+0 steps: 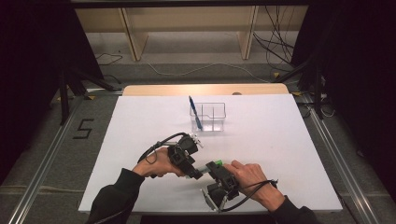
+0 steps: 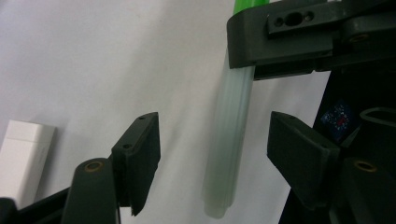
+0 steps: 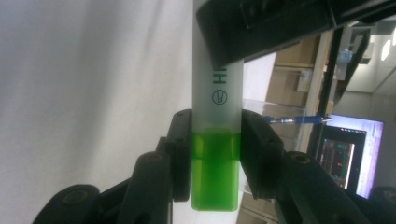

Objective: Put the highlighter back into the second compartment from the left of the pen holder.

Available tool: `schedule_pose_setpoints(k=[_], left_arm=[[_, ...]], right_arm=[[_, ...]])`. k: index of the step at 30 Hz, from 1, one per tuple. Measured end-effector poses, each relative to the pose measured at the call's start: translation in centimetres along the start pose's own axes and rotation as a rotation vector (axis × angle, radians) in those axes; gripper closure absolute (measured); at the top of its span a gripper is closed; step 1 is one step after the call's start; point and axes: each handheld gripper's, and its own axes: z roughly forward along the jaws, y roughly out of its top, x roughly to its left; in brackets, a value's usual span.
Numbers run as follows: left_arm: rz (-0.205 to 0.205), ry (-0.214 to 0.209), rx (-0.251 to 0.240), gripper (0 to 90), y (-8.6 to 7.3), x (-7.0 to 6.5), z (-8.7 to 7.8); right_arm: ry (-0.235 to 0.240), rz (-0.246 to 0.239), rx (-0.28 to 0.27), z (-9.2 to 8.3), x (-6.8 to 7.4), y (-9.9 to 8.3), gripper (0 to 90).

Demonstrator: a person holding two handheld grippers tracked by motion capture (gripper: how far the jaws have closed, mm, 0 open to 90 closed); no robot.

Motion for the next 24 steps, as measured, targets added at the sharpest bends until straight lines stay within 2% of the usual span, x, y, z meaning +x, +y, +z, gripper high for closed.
schedule_pose_setpoints(k=[7, 12, 13, 16, 24], left_arm=[[0.018, -0.029, 0.019, 41.9, 0.08, -0.03, 0.40], [0.027, -0.040, 0.019, 46.9, 0.15, -0.15, 0.55], [0.039, -0.040, 0.026, 48.1, 0.18, -0.13, 0.54], [0.036, -0.046, 0.022, 50.2, 0.24, -0.25, 0.68], [0.057, -0.058, 0.049, 56.2, 0.41, -0.35, 0.96]], right_arm=[[-0.016, -0.014, -0.007, 0.00, 0.11, 0.28, 67.3], [-0.018, -0.025, -0.006, 0.05, 0.17, 0.31, 67.3], [-0.020, -0.025, -0.005, 0.03, 0.19, 0.33, 67.3], [-0.018, -0.034, -0.003, 0.00, 0.20, 0.38, 67.3], [-0.017, -0.060, -0.016, -0.03, 0.35, 0.49, 67.3]])
